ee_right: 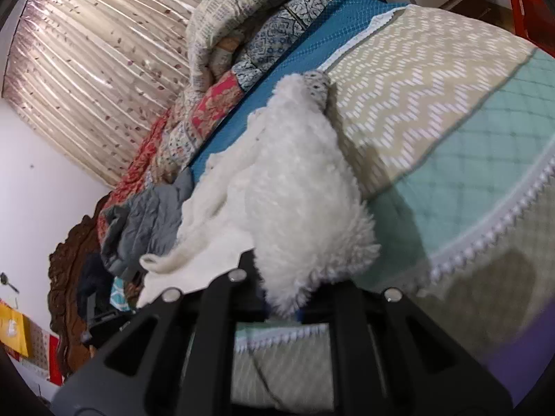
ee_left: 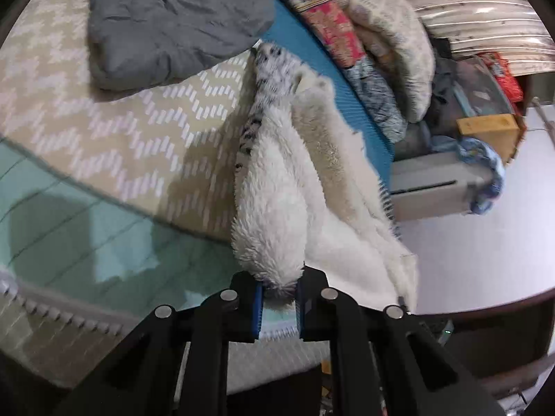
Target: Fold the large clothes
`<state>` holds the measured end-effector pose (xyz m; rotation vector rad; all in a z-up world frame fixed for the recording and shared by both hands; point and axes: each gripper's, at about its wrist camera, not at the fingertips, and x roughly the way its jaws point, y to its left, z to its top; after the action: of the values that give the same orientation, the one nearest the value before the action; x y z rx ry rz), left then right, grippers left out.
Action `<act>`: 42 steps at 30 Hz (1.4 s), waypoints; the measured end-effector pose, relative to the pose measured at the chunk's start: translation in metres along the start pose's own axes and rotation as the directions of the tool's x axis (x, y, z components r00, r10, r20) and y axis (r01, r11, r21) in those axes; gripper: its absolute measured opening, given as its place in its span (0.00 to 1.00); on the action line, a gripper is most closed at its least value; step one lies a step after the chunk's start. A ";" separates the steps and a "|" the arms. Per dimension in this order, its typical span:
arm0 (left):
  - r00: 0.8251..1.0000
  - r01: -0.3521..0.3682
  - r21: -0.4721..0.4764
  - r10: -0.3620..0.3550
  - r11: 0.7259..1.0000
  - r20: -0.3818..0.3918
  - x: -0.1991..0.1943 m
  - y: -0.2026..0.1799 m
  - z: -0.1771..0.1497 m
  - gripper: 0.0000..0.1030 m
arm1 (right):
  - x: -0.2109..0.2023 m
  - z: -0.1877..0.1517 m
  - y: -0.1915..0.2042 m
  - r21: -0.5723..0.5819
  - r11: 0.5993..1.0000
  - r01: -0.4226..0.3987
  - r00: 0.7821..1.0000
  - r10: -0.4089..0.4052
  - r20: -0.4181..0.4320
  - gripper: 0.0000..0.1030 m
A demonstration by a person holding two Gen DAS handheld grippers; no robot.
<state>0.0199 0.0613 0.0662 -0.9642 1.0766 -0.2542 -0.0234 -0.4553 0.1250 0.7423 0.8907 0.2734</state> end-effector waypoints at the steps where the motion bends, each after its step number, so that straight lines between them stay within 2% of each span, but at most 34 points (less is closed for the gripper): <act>1: 1.000 0.006 0.003 -0.006 1.000 -0.002 -0.007 0.002 -0.006 0.19 | -0.004 -0.006 -0.003 -0.003 1.000 -0.001 1.000 0.000 -0.014 0.09; 3: 1.000 -0.023 0.037 0.023 0.999 -0.008 -0.017 0.009 -0.022 0.19 | -0.006 -0.027 -0.007 -0.043 0.998 0.043 0.997 -0.045 -0.058 0.09; 5: 0.996 -0.076 0.069 0.079 0.995 -0.047 -0.011 0.017 -0.034 0.19 | 0.001 -0.043 -0.017 -0.074 0.989 0.126 0.987 -0.133 -0.088 0.16; 6: 0.988 -0.130 0.072 0.135 0.989 -0.074 -0.001 0.025 -0.039 0.18 | 0.007 -0.048 -0.028 -0.050 0.984 0.171 0.979 -0.175 -0.105 0.29; 7: 0.976 -0.188 0.068 0.194 0.980 -0.096 0.006 0.032 -0.043 0.18 | 0.008 -0.050 -0.041 -0.011 0.982 0.187 0.976 -0.187 -0.108 0.35; 8: 0.970 -0.209 0.067 0.215 0.976 -0.110 0.009 0.036 -0.046 0.18 | 0.006 -0.050 -0.048 0.019 0.988 0.152 0.984 -0.150 -0.098 0.35; 9: 0.972 -0.203 0.062 0.209 0.977 -0.107 0.006 0.037 -0.047 0.18 | -0.004 -0.048 -0.054 0.062 0.988 0.141 0.988 -0.137 -0.072 0.35; 11: 0.981 -0.177 0.066 0.182 0.982 -0.070 -0.009 0.033 -0.047 0.18 | -0.020 -0.044 -0.052 0.051 0.986 0.161 0.987 -0.160 -0.015 0.41; 12: 0.984 -0.173 0.080 0.175 0.982 -0.021 -0.026 0.029 -0.045 0.18 | -0.033 -0.040 -0.049 0.017 0.979 0.201 0.978 -0.202 0.043 0.45; 13: 0.985 -0.174 0.089 0.173 0.981 0.019 -0.039 0.028 -0.044 0.18 | -0.042 -0.037 -0.045 -0.010 0.972 0.234 0.969 -0.232 0.090 0.45; 15: 0.977 -0.188 0.107 0.175 0.976 0.125 -0.069 0.022 -0.040 0.18 | -0.054 -0.031 -0.031 -0.081 0.965 0.251 0.960 -0.237 0.148 0.45; 17: 0.974 -0.175 0.157 0.148 0.972 0.172 -0.080 0.006 -0.033 0.18 | -0.050 -0.026 -0.011 -0.169 0.958 0.231 0.967 -0.207 0.149 0.45; 18: 0.978 -0.165 0.216 0.131 0.962 0.165 -0.078 -0.009 -0.031 0.18 | -0.040 -0.025 0.006 -0.240 0.949 0.205 0.976 -0.179 0.126 0.42; 20: 0.988 -0.139 0.331 0.108 0.933 0.110 -0.053 -0.041 -0.029 0.18 | -0.011 -0.027 0.038 -0.349 0.927 0.135 0.991 -0.125 0.050 0.38; 22: 0.994 -0.111 0.410 0.103 0.905 0.041 -0.025 -0.062 -0.030 0.18 | 0.026 -0.031 0.065 -0.424 0.905 0.048 0.995 -0.079 -0.054 0.38; 23: 0.993 -0.099 0.458 0.114 0.883 -0.005 0.001 -0.073 -0.029 0.18 | 0.048 -0.038 0.078 -0.458 0.889 0.002 0.991 -0.063 -0.118 0.38; 25: 0.986 -0.121 0.497 0.161 0.860 -0.039 0.043 -0.084 -0.021 0.18 | 0.084 -0.045 0.097 -0.502 0.864 -0.047 0.980 -0.058 -0.191 0.38; 27: 0.973 -0.171 0.496 0.224 0.851 -0.050 0.079 -0.078 -0.008 0.18 | 0.120 -0.045 0.102 -0.519 0.854 -0.047 0.969 -0.088 -0.232 0.38; 29: 0.950 -0.270 0.482 0.311 0.833 -0.005 0.095 -0.062 0.005 0.18 | 0.148 -0.039 0.095 -0.517 0.855 0.034 0.960 -0.171 -0.220 0.38; 30: 0.943 -0.291 0.434 0.333 0.853 -0.023 0.106 -0.045 0.018 0.18 | 0.163 -0.030 0.085 -0.503 0.861 0.072 0.952 -0.209 -0.223 0.34; 31: 0.959 -0.236 0.362 0.277 0.902 -0.067 0.108 -0.032 0.028 0.18 | 0.168 -0.024 0.081 -0.467 0.883 0.049 0.951 -0.183 -0.247 0.33; 32: 0.971 -0.189 0.294 0.222 0.937 -0.085 0.105 -0.024 0.034 0.18 | 0.163 -0.016 0.081 -0.421 0.907 0.012 0.949 -0.143 -0.281 0.33; 33: 0.979 -0.154 0.252 0.183 0.955 -0.093 0.095 -0.021 0.036 0.18 | 0.155 -0.011 0.085 -0.408 0.912 -0.031 0.946 -0.106 -0.307 0.33; 35: 0.981 -0.157 0.285 0.184 0.945 -0.069 0.075 -0.029 0.030 0.18 | 0.133 0.004 0.099 -0.410 0.898 -0.160 0.943 0.017 -0.331 0.34; 36: 0.981 -0.172 0.323 0.192 0.930 -0.032 0.061 -0.034 0.025 0.18 | 0.123 0.020 0.108 -0.432 0.884 -0.180 0.951 0.043 -0.307 0.35; 39: 0.984 -0.167 0.361 0.180 0.917 -0.003 0.039 -0.041 0.016 0.18 | 0.130 0.082 0.128 -0.483 0.873 -0.069 0.987 -0.011 -0.160 0.55; 41: 0.984 -0.163 0.352 0.180 0.922 -0.014 0.039 -0.040 0.013 0.18 | 0.153 0.115 0.132 -0.519 0.855 -0.008 0.992 -0.060 -0.114 0.58; 42: 0.983 -0.164 0.347 0.183 0.923 -0.021 0.039 -0.037 0.011 0.18 | 0.179 0.135 0.132 -0.547 0.836 0.045 0.986 -0.125 -0.108 0.62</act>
<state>0.0581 0.0223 0.0717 -0.5466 1.1146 -0.3121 0.2032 -0.3331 0.1620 0.1508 0.9167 0.4804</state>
